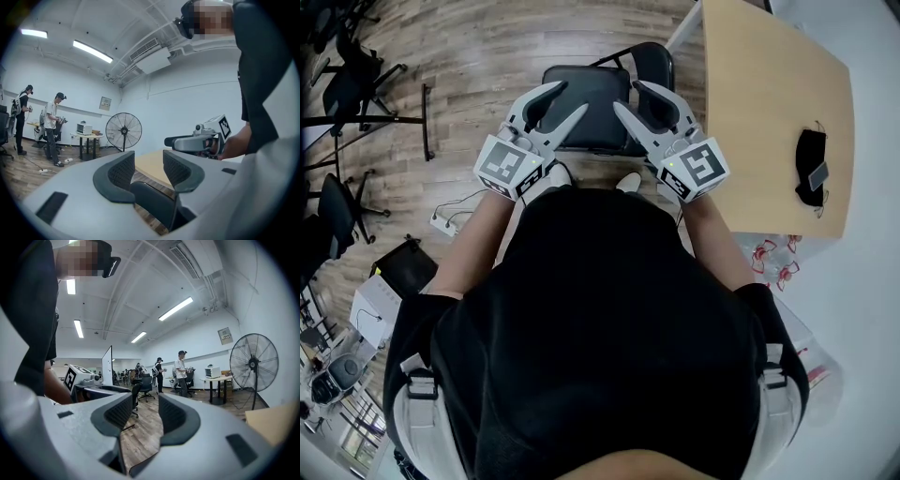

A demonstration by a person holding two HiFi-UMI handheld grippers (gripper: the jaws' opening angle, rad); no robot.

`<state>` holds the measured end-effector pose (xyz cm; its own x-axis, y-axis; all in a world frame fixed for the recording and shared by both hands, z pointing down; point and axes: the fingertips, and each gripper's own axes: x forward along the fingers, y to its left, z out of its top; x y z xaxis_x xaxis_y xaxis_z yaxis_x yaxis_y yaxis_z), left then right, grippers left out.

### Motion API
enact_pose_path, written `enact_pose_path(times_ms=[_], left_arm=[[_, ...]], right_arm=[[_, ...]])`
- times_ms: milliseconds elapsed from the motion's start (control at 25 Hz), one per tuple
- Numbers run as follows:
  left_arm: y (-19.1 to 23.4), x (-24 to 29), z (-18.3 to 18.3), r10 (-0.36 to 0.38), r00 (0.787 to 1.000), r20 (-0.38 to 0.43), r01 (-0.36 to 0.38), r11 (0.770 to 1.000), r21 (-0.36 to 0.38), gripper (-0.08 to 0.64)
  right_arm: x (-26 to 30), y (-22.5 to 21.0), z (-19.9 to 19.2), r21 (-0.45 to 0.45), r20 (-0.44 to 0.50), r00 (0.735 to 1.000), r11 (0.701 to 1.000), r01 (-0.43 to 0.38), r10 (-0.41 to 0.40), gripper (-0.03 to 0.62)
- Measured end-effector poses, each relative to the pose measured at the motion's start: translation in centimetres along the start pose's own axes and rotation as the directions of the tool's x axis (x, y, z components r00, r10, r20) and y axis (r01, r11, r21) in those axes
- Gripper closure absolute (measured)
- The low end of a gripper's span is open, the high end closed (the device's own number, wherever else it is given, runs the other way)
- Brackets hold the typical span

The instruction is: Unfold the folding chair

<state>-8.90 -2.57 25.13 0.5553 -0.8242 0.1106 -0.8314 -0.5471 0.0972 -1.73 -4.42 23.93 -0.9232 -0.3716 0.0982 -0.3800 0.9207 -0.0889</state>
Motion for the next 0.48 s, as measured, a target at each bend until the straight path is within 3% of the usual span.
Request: enact_pose_path(times_ms=[480], left_arm=[[-0.34,0.75,-0.57,-0.007,1.0,-0.015,0.006,1.0,-0.03,0.376]], right_arm=[[-0.34,-0.21,-0.71,0.016,-0.013,1.0,1.0,-0.006,0.006,0.419]])
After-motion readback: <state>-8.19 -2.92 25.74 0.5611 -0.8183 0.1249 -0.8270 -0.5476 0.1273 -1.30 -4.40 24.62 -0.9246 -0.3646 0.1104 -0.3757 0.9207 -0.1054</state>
